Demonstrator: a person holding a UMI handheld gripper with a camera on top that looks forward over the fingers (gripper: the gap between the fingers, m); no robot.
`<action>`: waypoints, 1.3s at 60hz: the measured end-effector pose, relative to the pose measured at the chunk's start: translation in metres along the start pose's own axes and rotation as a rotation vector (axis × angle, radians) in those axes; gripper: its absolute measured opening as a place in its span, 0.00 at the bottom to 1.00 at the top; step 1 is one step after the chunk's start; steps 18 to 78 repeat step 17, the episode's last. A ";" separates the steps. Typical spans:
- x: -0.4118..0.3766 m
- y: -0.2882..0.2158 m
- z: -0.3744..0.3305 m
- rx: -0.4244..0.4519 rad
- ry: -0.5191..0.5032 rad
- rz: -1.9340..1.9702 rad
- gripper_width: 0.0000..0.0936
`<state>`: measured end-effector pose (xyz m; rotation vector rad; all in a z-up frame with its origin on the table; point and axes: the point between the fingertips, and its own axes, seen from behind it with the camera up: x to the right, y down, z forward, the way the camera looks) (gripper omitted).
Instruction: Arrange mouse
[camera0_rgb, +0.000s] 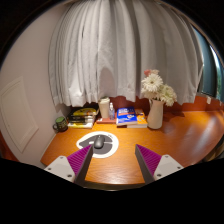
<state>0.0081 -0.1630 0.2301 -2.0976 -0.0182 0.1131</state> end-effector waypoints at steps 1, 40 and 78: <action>0.001 0.000 -0.001 0.002 0.001 -0.001 0.91; 0.003 0.000 -0.008 0.012 -0.001 0.006 0.91; 0.003 0.000 -0.008 0.012 -0.001 0.006 0.91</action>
